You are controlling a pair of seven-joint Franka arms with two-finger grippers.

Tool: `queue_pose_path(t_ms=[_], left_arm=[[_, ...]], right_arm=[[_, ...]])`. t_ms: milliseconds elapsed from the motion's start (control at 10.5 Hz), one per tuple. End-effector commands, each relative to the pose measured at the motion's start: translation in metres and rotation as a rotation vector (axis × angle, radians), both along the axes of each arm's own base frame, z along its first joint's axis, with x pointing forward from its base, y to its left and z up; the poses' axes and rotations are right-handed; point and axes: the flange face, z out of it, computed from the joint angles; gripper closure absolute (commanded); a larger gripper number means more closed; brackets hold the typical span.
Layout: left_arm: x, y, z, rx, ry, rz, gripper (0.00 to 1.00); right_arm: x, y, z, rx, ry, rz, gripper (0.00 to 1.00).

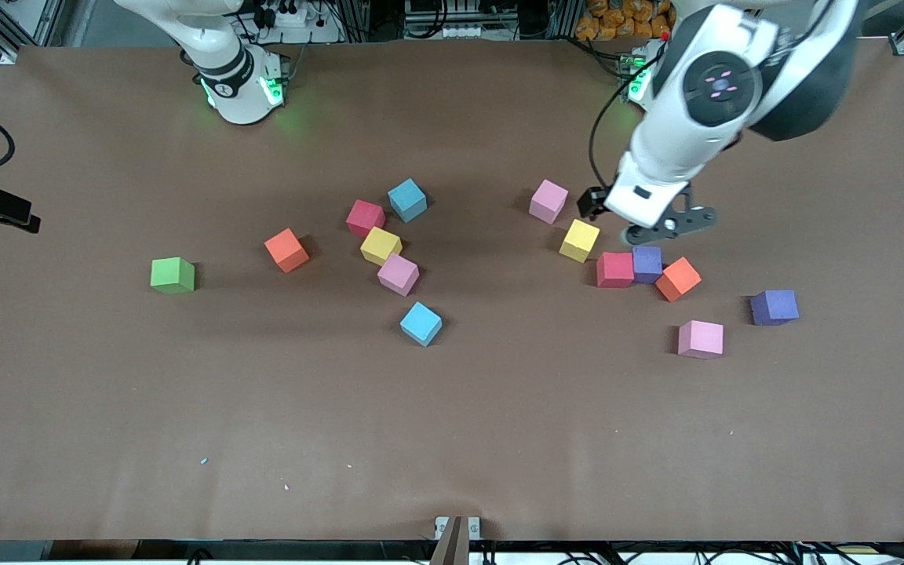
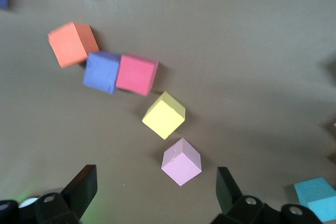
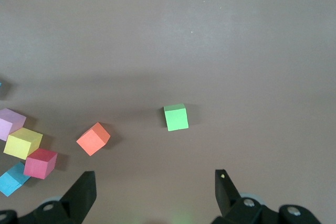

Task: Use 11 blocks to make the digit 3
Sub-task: 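Reach the left gripper to the pink cube while the right gripper moves out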

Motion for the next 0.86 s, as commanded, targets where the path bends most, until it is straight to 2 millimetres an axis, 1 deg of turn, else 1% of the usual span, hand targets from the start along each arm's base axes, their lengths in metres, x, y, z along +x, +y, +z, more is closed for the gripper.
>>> queue_pose_path(t_ms=[0,95,190,286,381,476,571,666,761], left_arm=[[-0.044,-0.016,-0.053,0.009,-0.030,0.112,0.00],[-0.059,-0.019,-0.075,0.005,-0.037,0.159,0.00],[-0.064,-0.015,-0.088,0.006,-0.024,0.192,0.00],[-0.068,-0.013,-0.094,-0.011,0.002,0.225,0.00],[-0.068,-0.012,-0.096,-0.026,0.021,0.263,0.00],[-0.071,-0.016,-0.101,-0.020,0.029,0.293,0.00],[-0.075,-0.014,-0.109,-0.014,0.032,0.319,0.00],[-0.081,-0.017,-0.115,-0.013,0.027,0.323,0.00],[-0.085,-0.019,-0.120,-0.011,0.024,0.345,0.00]], right_arm=[[-0.014,0.028,0.023,0.040,-0.027,0.076,0.00],[-0.018,0.044,0.020,0.043,0.002,0.103,0.00],[-0.019,0.064,0.016,0.046,0.024,0.133,0.00],[-0.022,0.083,0.012,0.055,0.043,0.165,0.00],[-0.027,0.100,0.001,0.070,0.087,0.192,0.00],[-0.031,0.115,-0.011,0.090,0.109,0.214,0.00],[-0.031,0.126,-0.019,0.109,0.124,0.229,0.00],[-0.034,0.152,-0.031,0.108,0.135,0.270,0.00],[-0.039,0.173,-0.039,0.098,0.143,0.272,0.00]])
